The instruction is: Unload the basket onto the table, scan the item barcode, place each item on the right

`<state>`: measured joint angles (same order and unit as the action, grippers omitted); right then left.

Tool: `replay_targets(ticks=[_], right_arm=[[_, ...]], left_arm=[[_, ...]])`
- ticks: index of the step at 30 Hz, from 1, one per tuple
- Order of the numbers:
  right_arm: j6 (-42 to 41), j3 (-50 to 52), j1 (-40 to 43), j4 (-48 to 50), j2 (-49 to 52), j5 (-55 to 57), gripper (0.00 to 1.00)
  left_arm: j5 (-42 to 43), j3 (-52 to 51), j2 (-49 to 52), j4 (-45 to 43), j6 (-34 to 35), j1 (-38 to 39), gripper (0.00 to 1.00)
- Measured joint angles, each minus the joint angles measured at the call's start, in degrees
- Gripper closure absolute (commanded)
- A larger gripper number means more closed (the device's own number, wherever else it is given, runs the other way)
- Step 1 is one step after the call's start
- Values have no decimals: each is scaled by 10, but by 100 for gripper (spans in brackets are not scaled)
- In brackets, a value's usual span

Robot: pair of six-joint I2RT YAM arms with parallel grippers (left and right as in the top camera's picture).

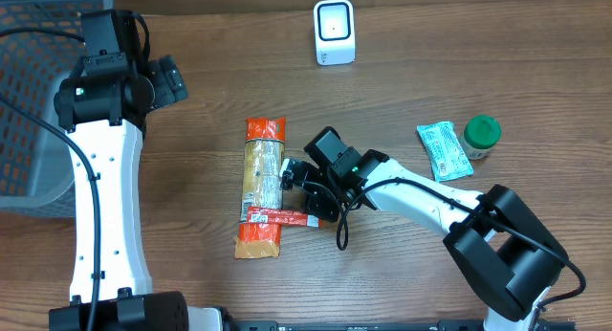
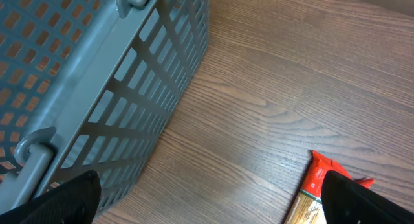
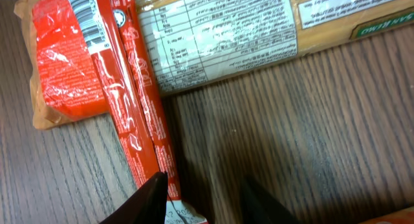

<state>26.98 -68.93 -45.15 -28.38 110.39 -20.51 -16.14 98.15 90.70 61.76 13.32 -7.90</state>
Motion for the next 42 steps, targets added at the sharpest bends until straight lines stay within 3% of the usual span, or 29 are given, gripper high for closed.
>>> replay_targets(ticks=[15,18,24,42], right_arm=[[14,1,-1,-21,14,-2,63],[16,1,-2,-13,35,-8,68],[15,0,-2,-12,40,-38,86],[-37,-40,-3,-22,53,-49,61]], left_arm=[[0,0,0,0,0,0,0],[0,0,0,0,0,0,0],[0,0,0,0,0,0,0],[0,0,0,0,0,0,0]])
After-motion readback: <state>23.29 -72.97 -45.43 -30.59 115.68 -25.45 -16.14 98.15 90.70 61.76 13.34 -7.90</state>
